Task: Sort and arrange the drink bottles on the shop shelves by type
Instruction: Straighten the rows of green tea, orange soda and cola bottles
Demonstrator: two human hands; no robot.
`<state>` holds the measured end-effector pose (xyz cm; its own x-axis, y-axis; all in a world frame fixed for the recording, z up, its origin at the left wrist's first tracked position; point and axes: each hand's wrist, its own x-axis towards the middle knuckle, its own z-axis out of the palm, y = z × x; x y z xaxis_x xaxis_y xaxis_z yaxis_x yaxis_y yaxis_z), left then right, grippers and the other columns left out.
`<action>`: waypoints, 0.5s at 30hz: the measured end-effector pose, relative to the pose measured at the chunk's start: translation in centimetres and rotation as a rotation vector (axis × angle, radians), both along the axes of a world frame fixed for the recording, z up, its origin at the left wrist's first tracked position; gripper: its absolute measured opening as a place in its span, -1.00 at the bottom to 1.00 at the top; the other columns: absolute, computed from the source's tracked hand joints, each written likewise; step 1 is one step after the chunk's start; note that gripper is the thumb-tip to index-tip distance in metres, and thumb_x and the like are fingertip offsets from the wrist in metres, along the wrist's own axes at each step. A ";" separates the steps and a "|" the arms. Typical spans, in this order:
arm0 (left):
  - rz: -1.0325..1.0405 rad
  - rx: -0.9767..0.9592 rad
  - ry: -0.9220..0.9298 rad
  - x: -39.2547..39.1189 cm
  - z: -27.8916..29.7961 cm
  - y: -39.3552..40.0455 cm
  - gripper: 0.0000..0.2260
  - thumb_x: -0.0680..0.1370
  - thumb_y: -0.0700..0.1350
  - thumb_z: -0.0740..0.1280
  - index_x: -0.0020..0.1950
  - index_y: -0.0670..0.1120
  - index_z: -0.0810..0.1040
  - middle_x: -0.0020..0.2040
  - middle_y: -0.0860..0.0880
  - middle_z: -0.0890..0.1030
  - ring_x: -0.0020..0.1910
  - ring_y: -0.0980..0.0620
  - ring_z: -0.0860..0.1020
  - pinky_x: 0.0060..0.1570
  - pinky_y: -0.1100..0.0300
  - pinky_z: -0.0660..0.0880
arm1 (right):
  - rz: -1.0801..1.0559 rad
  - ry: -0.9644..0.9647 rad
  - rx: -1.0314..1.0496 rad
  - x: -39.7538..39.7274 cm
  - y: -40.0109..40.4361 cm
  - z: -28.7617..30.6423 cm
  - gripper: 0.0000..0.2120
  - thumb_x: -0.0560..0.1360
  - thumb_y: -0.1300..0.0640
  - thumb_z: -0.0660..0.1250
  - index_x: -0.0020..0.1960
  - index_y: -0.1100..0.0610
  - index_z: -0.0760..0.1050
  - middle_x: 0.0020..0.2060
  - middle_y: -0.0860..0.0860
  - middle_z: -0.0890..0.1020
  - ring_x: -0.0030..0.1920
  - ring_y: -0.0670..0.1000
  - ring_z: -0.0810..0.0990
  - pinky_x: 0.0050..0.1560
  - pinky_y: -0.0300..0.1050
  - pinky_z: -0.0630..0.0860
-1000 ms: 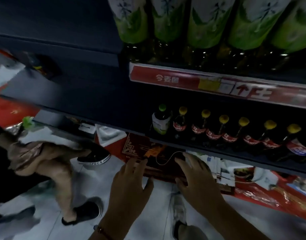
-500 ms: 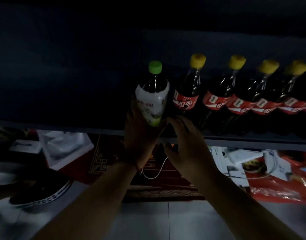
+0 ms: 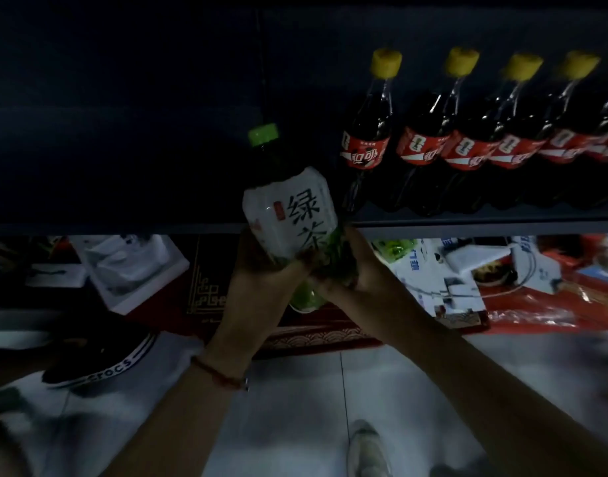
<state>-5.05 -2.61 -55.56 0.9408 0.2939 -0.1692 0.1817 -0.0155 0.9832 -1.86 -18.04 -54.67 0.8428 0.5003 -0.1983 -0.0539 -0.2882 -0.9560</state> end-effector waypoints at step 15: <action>-0.396 -0.354 0.449 -21.2 31.6 -6.3 -0.57 0.42 0.20 0.37 0.26 0.14 0.56 0.16 0.04 0.69 0.13 0.00 0.66 -0.05 0.11 0.59 | -0.327 0.481 0.268 -24.5 -9.0 30.6 -0.37 0.38 0.25 0.45 0.40 -0.01 0.37 0.17 0.03 0.65 0.16 0.10 0.64 0.09 0.03 0.60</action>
